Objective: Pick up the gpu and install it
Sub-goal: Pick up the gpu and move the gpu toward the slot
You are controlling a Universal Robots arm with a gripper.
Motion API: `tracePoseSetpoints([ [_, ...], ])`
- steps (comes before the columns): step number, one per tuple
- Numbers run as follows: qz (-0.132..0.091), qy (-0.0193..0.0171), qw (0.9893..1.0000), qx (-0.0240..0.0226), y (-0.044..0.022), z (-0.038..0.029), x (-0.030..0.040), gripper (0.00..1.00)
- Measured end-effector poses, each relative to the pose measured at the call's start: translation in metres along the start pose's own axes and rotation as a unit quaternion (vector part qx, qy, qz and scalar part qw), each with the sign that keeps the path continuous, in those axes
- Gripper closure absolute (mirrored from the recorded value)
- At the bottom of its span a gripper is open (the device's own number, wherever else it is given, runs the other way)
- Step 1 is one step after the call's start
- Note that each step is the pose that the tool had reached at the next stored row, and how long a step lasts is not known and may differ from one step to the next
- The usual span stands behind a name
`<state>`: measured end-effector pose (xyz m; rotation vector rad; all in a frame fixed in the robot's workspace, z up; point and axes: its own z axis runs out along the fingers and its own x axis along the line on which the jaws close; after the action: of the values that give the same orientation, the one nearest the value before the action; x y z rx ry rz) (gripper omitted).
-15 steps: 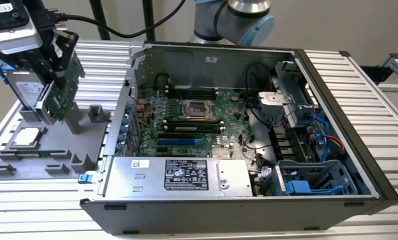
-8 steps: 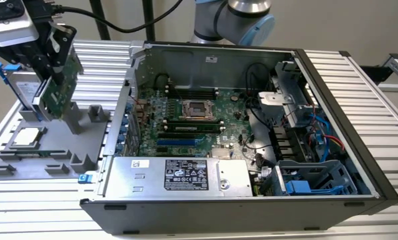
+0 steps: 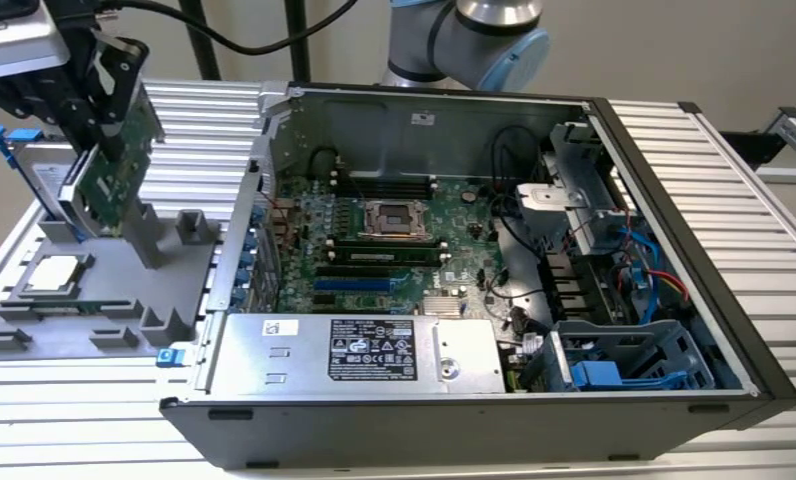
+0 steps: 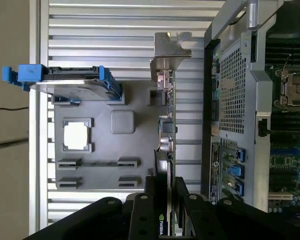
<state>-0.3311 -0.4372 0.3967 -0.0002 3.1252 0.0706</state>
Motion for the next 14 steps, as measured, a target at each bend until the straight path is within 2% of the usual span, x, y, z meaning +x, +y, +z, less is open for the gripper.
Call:
tracePoseSetpoints([
  [14,0.000,0.0000,1.0000,0.0000,0.0007,-0.0158,0.0000,1.00],
])
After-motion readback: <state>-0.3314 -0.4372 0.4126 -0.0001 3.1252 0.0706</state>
